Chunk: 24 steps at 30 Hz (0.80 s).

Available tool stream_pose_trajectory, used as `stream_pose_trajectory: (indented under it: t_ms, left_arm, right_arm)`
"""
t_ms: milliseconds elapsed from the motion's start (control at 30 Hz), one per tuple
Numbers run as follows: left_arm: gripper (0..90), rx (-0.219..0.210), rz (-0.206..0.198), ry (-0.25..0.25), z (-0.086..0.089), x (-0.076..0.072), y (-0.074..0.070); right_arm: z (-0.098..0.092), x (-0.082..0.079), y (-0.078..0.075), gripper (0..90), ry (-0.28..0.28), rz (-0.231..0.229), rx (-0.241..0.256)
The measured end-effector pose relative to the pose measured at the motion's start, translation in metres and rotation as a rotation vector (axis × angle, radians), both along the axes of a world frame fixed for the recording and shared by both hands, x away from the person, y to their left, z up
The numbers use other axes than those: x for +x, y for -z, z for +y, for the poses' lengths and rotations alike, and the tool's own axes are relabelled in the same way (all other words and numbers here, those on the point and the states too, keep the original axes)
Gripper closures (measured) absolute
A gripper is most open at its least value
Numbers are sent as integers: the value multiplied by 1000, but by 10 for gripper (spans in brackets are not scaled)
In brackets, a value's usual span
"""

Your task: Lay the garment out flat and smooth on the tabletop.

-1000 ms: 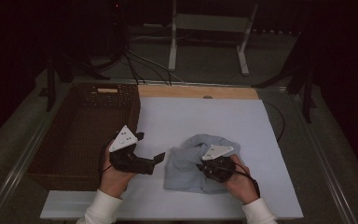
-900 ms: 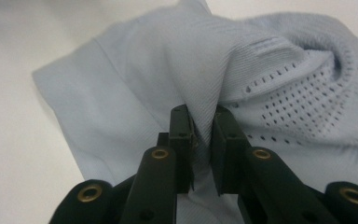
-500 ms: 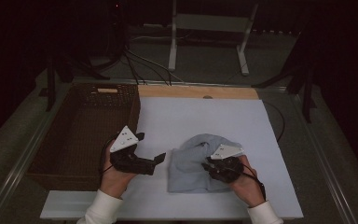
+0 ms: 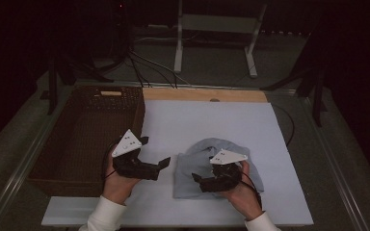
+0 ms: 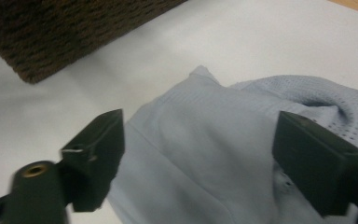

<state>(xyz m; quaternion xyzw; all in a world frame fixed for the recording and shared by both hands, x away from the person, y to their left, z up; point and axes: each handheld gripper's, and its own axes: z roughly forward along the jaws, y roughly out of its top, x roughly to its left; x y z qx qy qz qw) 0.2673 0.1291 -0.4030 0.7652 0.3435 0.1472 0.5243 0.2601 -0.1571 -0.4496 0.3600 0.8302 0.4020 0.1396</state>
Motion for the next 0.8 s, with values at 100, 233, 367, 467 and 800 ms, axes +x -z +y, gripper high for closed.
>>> stream_pose_trajectory:
  t_ms: [100,233,367,467,800]
  left_arm:
    - [1,-1,0,2,-1,0,0]
    - [1,-1,-1,3,0,0,0]
    - [1,-5,-1,-2,1,-1,-1]
    - [1,-4,-1,-2,1,0,-1]
    - [1,-6,-4,-3,1,-1,-2]
  right_arm:
    - [6,-1,1,137,4,3,14]
    - [15,-3,3,132,-7,-3,11]
    - [24,-5,7,138,-15,1,7]
    - [28,-5,9,143,-18,11,6]
    - [41,-3,21,147,-26,35,-2]
